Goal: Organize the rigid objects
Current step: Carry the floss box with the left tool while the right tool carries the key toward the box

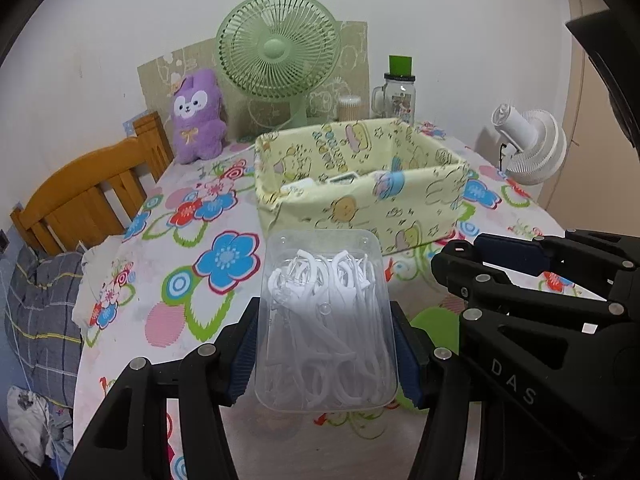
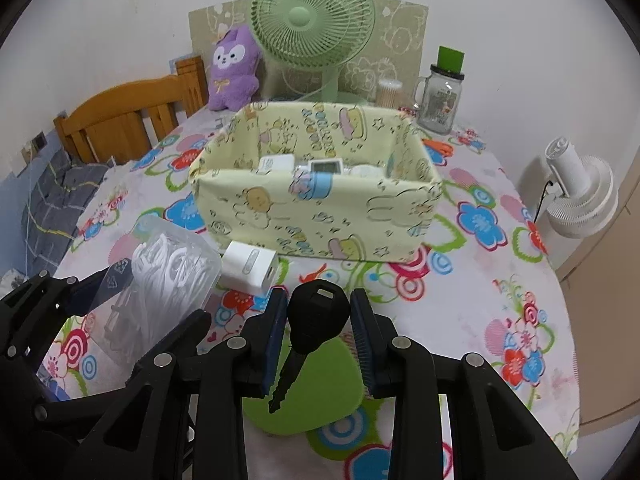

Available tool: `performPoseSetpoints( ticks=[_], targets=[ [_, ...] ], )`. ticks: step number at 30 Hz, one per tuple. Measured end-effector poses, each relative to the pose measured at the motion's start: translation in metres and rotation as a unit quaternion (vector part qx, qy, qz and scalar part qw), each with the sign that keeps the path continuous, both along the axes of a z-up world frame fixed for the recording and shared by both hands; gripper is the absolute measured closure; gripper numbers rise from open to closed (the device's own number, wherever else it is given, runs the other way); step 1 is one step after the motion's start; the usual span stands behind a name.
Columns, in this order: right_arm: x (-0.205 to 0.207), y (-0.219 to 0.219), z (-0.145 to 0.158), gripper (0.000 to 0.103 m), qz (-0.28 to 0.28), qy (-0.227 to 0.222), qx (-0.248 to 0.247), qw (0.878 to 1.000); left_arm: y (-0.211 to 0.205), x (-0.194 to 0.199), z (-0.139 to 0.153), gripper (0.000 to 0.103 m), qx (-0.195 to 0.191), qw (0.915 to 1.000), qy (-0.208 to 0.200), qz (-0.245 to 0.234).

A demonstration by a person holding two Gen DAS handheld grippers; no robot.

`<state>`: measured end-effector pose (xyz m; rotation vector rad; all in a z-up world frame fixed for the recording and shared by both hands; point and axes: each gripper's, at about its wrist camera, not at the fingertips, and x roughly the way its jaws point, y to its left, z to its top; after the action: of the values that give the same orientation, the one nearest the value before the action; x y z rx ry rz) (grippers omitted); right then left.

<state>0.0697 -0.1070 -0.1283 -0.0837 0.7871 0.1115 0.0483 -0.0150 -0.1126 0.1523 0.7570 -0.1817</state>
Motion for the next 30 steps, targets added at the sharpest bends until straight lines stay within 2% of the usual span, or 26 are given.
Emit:
performPoseSetpoints(
  ticks=[20,30],
  targets=[
    [-0.001,-0.027,0.051,0.068,-0.016,-0.046,0.016,0.999,-0.022,0.006,0.048,0.042,0.004,0.9989,-0.043,-0.015],
    [0.012,-0.032,0.063,0.068,-0.016,-0.057,0.022,0.998,-0.027,0.021,0.058,0.042,0.008,0.9984,-0.054,-0.014]
  ],
)
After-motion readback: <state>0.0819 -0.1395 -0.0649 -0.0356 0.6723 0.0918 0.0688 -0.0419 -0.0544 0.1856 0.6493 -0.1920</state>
